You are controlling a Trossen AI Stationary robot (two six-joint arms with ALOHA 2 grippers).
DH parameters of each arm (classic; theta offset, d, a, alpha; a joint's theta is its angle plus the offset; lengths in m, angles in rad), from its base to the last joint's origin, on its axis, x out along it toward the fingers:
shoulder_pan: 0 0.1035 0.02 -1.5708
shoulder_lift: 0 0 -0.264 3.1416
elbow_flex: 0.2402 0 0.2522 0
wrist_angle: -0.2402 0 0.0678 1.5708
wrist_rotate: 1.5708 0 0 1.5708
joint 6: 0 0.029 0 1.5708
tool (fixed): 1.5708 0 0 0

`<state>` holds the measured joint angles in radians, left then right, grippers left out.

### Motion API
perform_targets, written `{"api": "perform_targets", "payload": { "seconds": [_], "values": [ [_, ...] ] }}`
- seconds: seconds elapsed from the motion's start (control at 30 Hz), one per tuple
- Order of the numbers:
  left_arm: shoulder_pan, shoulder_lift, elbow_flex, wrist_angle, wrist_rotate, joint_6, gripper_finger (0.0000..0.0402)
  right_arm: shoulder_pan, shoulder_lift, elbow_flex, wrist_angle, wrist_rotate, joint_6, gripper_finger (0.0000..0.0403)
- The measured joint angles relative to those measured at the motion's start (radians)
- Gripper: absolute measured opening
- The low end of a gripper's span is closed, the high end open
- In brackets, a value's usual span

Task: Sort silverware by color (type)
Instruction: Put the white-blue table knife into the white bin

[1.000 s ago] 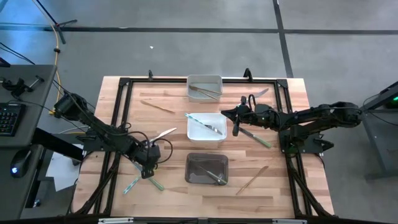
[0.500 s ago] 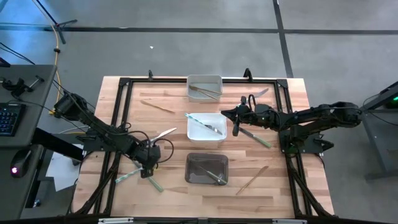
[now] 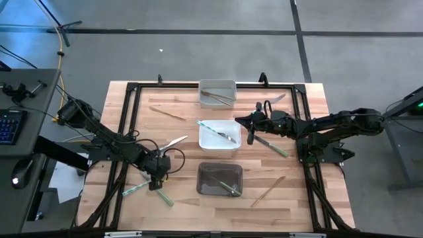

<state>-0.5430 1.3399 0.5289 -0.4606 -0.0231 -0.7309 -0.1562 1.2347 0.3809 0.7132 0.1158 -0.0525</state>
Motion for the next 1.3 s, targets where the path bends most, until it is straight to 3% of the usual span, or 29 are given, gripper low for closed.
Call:
{"api": "perform_targets", "payload": {
  "seconds": [0.57, 0.8, 1.03, 1.3],
  "values": [
    [0.000, 0.002, 0.158, -0.265, -0.071, 0.026, 0.0001, 0.000, 0.000, 0.000, -0.022, 0.003, 0.000, 0.0000],
    [0.000, 0.002, 0.254, -0.419, -0.201, 0.030, 0.0001, 0.000, 0.000, 0.000, -0.022, 0.003, 0.000, 0.0000],
    [0.000, 0.001, 0.316, -0.421, -0.337, 0.063, 0.0001, 0.016, 0.010, 0.000, -0.018, 0.002, 0.029, 0.0000],
    [0.000, -0.056, 0.316, -0.385, -0.447, 0.063, 0.0000, 0.147, 0.162, 0.000, 0.165, -0.002, 0.056, 0.0000]
  ]
}}
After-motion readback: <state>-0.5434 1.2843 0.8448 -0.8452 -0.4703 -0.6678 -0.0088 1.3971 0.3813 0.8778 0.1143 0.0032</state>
